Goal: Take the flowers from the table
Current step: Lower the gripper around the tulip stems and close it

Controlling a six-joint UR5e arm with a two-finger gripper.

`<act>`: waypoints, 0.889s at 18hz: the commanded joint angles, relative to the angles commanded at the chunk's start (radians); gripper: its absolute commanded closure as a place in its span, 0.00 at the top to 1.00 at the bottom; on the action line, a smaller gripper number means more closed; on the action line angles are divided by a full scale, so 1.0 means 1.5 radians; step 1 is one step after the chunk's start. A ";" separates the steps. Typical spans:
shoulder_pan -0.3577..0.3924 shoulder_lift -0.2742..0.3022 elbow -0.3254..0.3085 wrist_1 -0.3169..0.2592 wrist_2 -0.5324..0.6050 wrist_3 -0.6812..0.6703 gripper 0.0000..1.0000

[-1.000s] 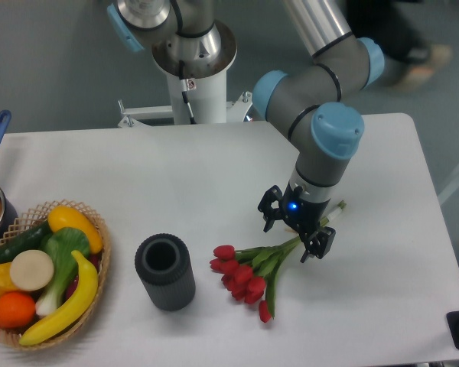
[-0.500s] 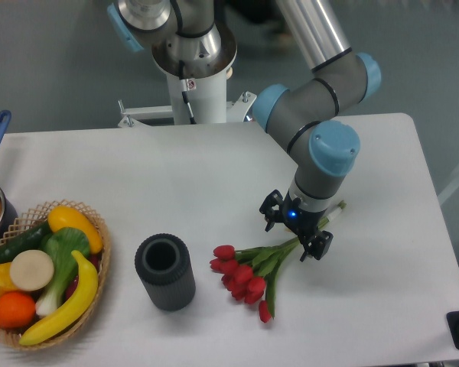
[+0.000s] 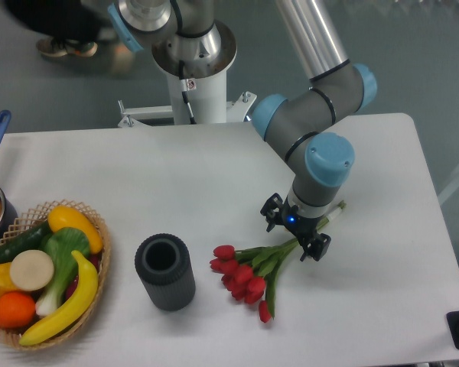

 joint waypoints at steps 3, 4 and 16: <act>-0.001 -0.001 0.000 0.000 0.000 -0.004 1.00; -0.001 -0.002 0.000 0.000 0.000 -0.005 1.00; -0.012 -0.001 -0.025 0.007 0.000 -0.006 1.00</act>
